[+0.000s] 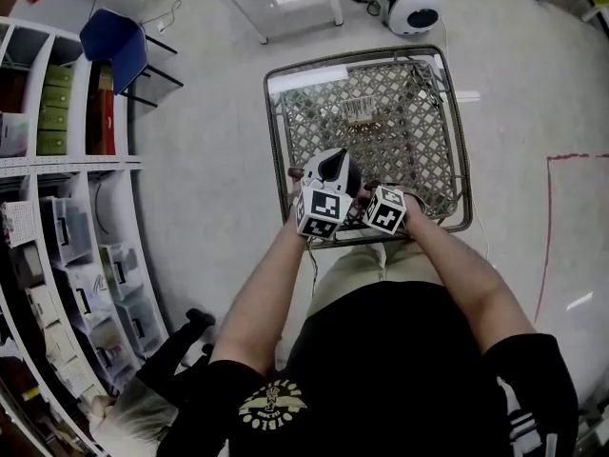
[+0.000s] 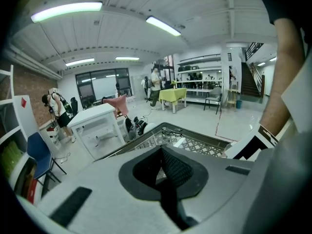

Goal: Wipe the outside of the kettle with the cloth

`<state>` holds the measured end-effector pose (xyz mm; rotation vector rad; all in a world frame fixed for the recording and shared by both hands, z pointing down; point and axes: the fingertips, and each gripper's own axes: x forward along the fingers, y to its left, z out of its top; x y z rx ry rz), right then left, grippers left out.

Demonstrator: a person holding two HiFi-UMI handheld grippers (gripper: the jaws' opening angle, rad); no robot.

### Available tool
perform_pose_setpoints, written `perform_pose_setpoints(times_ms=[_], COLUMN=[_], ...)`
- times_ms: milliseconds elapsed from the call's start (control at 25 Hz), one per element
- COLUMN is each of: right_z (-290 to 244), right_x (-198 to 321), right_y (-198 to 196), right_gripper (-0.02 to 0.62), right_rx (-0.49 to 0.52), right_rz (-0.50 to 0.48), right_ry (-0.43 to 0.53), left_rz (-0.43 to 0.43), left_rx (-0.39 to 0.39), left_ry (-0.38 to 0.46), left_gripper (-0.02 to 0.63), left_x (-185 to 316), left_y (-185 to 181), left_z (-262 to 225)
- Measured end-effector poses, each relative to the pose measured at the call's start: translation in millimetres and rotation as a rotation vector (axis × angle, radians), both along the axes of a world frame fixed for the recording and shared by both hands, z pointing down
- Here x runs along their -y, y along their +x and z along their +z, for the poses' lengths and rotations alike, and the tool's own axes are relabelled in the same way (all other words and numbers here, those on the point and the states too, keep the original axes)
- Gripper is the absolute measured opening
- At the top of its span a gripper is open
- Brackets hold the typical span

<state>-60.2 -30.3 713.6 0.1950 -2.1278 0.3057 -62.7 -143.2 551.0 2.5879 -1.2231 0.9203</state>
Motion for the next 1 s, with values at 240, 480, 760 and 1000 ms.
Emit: perform_pose_setpoints(times_ms=[240, 480, 760, 1000], right_z=[3, 9, 17, 17], right_x=[31, 55, 85, 105], right_y=[13, 15, 9, -7], right_gripper=[0.026, 0.026, 0.026, 0.026], right_rx=[-0.028, -0.061, -0.091, -0.103], right_rz=[-0.067, -0.18, -0.278, -0.386], right_ry=[0.038, 0.072, 0.119, 0.206], left_rz=[-0.026, -0.054, -0.069, -0.088], left_rx=[-0.007, -0.003, 0.007, -0.002], left_ry=[0.003, 0.012, 0.03, 0.043], left_gripper=[-0.003, -0.003, -0.003, -0.003], left_x=[3, 5, 7, 8], left_y=[-2, -2, -1, -4], left_z=[-2, -1, -3, -6])
